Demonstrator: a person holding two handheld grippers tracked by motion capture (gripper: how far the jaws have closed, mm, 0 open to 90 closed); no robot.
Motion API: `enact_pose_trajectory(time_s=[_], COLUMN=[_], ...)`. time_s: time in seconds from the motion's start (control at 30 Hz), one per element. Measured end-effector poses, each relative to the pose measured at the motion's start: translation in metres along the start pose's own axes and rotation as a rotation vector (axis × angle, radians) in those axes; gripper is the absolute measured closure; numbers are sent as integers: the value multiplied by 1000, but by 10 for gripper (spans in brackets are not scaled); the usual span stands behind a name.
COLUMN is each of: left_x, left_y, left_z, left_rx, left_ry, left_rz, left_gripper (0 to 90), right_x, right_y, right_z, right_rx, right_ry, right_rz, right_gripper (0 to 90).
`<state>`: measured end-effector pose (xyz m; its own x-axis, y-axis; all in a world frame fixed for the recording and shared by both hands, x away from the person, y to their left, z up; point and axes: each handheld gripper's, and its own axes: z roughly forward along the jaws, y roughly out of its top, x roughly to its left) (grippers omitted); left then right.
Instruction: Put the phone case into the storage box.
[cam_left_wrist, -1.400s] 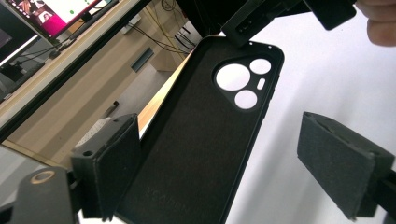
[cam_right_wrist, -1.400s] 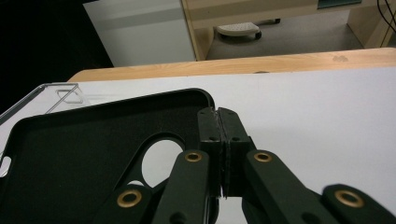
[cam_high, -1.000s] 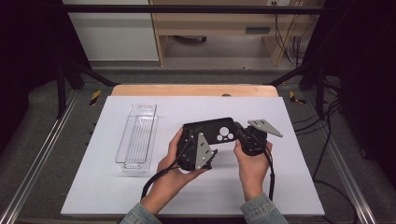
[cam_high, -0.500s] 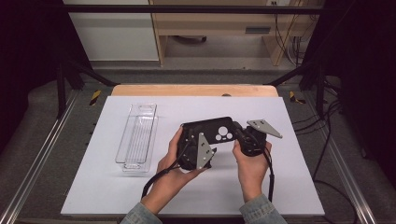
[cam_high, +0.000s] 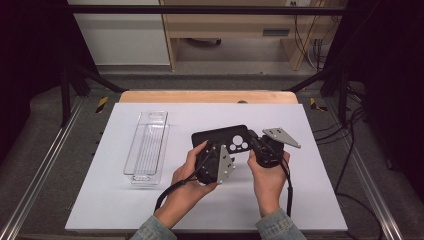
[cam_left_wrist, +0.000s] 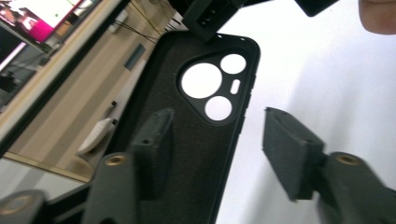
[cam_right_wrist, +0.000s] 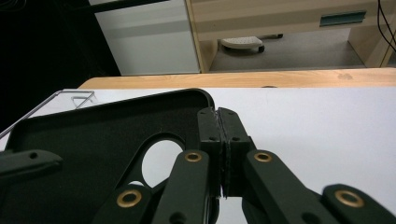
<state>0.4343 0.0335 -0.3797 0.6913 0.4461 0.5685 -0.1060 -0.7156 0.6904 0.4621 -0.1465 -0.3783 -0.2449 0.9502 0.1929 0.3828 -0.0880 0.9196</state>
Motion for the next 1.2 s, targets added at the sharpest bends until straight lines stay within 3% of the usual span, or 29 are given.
enact_pose_trajectory(time_s=[0.23, 0.37, 0.8, 1.2], left_x=[3, 2, 1, 4], left_y=[4, 5, 7, 10], left_z=[3, 3, 6, 4], left_rx=[19, 44, 90, 109], left_ry=[-33, -58, -85, -84], left_rz=[-8, 12, 29, 54], left_gripper=[573, 610, 644, 694], right_x=[0, 1, 3, 4], right_y=[0, 1, 6, 10], right_z=[1, 1, 1, 0], right_rx=[5, 7, 22, 31], right_ry=[1, 4, 16, 23], right_rz=[0, 0, -1, 0], right_gripper=[897, 897, 897, 896])
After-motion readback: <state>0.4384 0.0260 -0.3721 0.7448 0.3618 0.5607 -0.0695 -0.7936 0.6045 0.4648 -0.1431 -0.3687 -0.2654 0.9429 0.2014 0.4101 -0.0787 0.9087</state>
